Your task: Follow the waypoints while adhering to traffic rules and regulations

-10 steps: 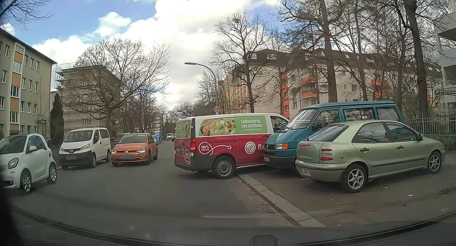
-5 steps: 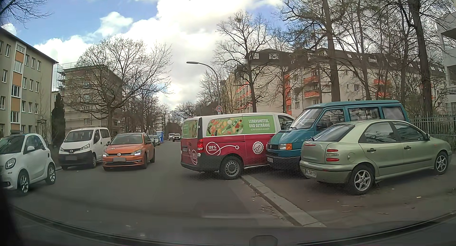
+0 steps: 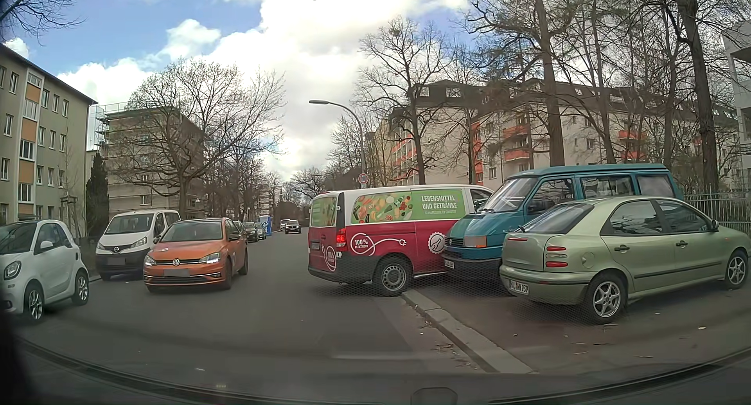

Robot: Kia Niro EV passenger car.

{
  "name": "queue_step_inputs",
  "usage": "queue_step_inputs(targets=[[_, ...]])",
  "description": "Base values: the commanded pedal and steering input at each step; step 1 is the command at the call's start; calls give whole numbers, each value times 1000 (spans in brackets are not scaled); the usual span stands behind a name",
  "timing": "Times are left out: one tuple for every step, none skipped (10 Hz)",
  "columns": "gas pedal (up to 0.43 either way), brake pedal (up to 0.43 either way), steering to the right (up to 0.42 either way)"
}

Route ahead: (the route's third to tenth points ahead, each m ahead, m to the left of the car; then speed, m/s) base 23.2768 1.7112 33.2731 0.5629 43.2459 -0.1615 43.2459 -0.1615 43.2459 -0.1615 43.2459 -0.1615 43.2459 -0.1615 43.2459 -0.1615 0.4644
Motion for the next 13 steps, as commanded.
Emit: queue_step_inputs(targets=[[0,91,-86],[0,91,-86],[0,91,-91],[0,91,-101],[0,98,-129],[0,98,-168],[0,98,-223],[0,104,-264],[0,110,-309],[0,116,-338],[0,128,-356],[0,165,-379],[0,213,-392]])
